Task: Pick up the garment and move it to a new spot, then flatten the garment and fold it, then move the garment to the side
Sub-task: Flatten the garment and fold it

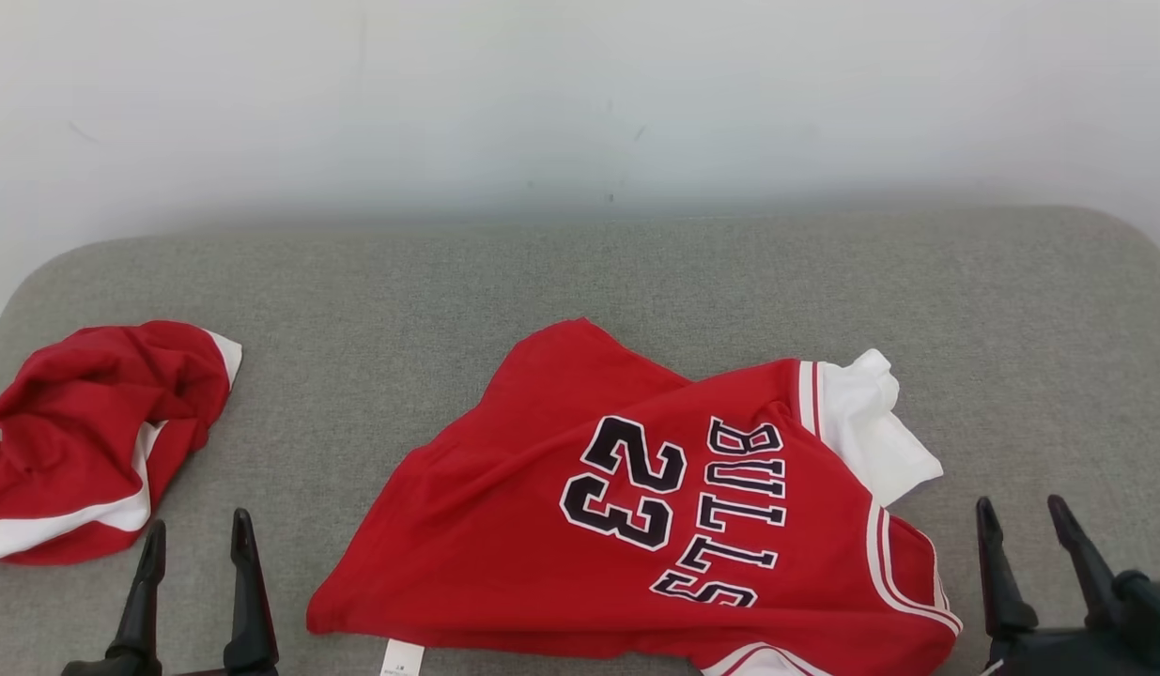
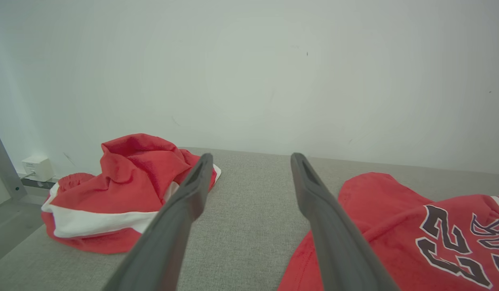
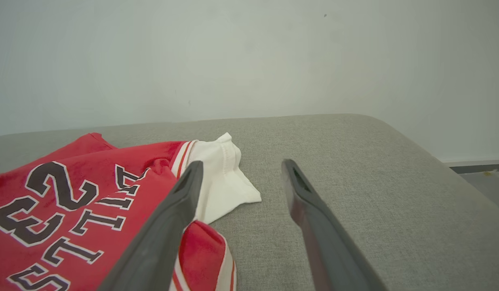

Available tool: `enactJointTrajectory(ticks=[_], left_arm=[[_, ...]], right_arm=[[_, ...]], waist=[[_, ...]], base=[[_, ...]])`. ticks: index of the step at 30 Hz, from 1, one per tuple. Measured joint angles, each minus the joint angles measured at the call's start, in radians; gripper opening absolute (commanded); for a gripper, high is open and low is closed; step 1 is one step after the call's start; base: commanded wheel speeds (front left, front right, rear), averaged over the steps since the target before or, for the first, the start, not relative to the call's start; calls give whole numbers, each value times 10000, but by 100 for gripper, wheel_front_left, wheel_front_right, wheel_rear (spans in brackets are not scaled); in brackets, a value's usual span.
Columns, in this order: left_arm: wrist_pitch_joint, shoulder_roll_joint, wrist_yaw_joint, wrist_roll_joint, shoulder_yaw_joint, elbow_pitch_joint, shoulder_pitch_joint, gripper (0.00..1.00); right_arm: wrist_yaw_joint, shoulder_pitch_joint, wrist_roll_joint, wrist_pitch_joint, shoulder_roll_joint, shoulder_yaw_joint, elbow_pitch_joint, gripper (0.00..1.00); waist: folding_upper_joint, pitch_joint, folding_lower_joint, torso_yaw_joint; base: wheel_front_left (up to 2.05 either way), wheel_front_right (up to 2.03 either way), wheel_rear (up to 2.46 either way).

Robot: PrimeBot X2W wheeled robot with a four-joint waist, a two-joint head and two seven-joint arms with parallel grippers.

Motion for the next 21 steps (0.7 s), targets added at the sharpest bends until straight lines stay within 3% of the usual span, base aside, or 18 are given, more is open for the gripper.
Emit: enactJointTrajectory(ticks=[9,21], left_arm=[[0,-79,-79,35,-244,29,-161,100],[0,-88,21,-207,-867,115,-487,100]], right_arm=[[0,-1830,326,754,-1055,782,1381,100],[0,-3516,988,1967,-1511,1406,4142,100]], waist=[[0,232,0,226],[1,706,1,815]], base=[[0,0,0],[0,0,0]])
